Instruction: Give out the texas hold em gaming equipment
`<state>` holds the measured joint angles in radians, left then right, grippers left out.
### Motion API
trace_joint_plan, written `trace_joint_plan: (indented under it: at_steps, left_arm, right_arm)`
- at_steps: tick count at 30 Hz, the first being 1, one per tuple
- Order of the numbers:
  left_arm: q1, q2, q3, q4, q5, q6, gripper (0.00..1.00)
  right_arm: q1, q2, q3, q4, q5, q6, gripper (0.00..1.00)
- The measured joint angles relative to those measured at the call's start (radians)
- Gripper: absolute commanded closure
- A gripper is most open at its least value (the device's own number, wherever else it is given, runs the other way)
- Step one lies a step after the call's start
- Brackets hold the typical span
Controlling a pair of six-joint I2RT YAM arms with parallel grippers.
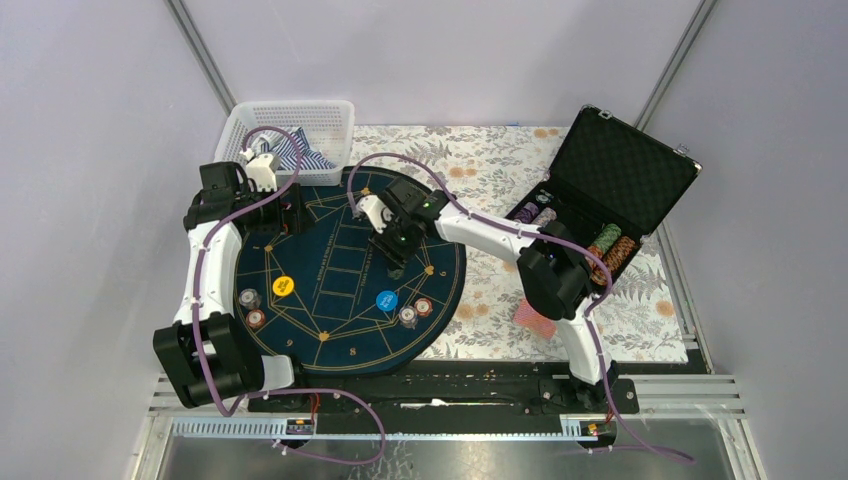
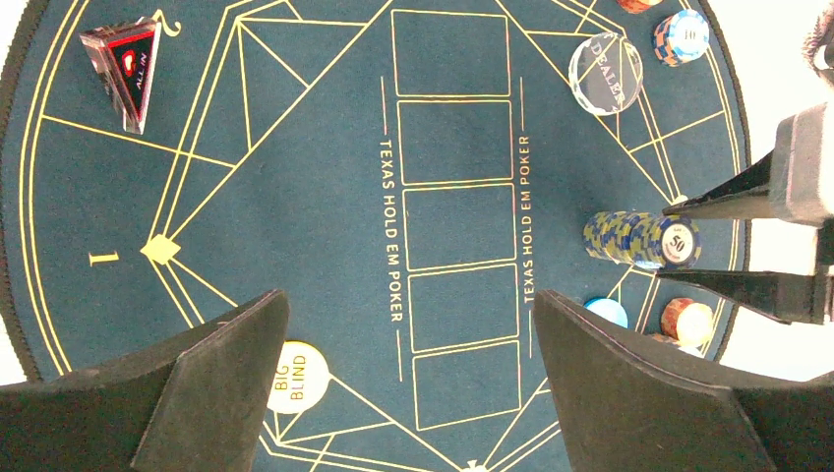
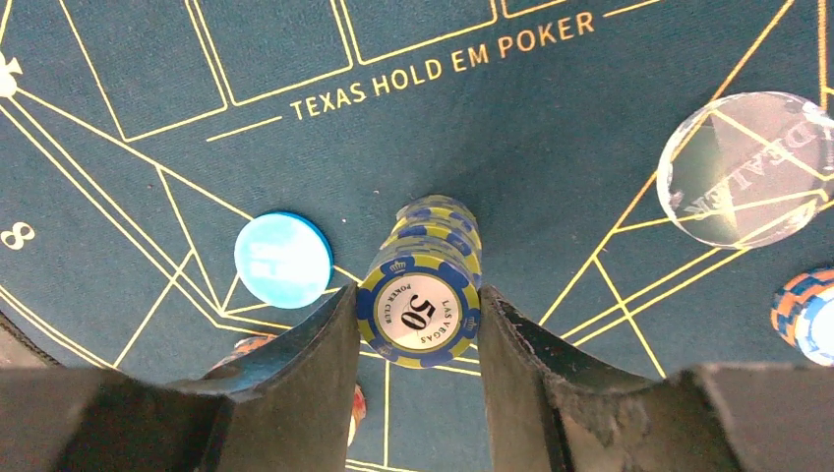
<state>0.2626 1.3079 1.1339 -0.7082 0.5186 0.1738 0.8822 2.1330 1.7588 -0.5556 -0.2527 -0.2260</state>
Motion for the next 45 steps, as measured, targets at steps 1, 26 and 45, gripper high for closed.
trace_joint_plan:
  at_steps: [1,26,45]
  left_arm:
    - [0.0,0.0,0.0,0.0,0.0,0.0,0.01]
    - [0.0,0.0,0.0,-0.001,-0.001,0.001,0.01]
    - [0.0,0.0,0.0,-0.001,-0.001,0.003,0.01]
  right_arm:
    - [-0.002,0.0,0.005,-0.005,0.0,-0.001,0.63]
    - [-0.249,-0.101,-0.169,0.105,0.062,-0.005,0.63]
    - [-0.249,-0.003,-0.169,0.188,0.124,-0.006,0.34]
